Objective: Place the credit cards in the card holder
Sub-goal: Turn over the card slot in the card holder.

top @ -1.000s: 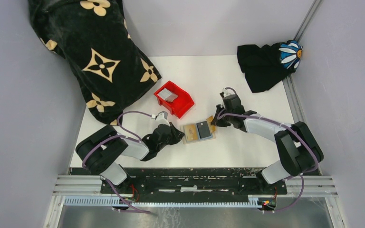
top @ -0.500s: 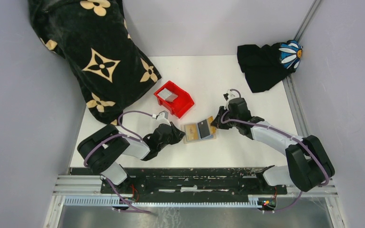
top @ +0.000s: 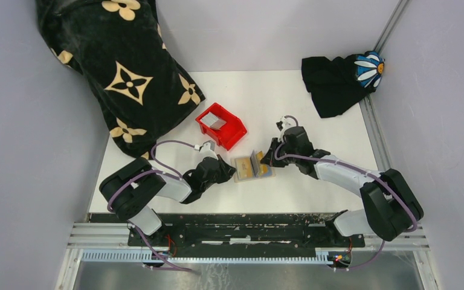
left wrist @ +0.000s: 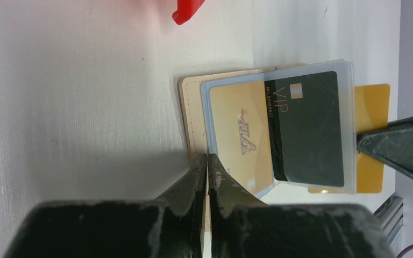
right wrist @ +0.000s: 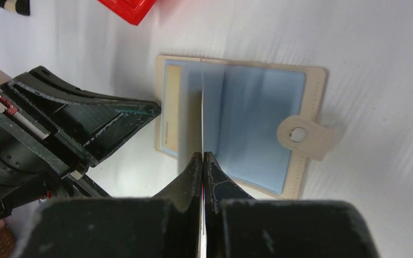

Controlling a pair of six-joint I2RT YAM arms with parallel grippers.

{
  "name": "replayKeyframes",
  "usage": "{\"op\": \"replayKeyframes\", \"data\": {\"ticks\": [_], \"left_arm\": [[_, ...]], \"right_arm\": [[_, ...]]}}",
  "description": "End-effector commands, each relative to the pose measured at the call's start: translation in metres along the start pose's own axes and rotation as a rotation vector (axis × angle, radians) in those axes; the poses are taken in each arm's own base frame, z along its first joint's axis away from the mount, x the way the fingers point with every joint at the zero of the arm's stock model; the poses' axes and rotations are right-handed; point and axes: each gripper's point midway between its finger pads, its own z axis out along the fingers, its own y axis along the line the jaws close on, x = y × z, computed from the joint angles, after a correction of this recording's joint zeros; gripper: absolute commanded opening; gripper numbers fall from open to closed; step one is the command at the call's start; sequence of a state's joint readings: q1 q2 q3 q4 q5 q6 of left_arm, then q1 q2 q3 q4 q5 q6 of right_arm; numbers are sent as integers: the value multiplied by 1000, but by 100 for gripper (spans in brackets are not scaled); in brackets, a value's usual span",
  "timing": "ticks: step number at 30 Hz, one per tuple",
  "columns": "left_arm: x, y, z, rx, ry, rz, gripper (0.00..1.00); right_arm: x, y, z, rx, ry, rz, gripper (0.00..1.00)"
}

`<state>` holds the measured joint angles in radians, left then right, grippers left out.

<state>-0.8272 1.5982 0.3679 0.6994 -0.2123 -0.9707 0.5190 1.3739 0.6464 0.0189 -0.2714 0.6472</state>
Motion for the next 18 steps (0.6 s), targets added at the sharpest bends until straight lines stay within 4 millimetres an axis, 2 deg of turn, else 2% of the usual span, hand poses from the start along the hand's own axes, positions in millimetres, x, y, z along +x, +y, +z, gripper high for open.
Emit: {"op": "replayKeyframes", "data": {"ticks": [1,7,18], "left_arm": [[9,13,1,-57,31,55,10],[7,12,0,-58,27,57,10],[-4,12,-12,-70,-11,69,9]], "right_arm": [[-18,32,3,-72,-54,-43,1],[-11,44,13,-74,-30,-71,1],[2,34,32,-45,8,-73,1]]}}
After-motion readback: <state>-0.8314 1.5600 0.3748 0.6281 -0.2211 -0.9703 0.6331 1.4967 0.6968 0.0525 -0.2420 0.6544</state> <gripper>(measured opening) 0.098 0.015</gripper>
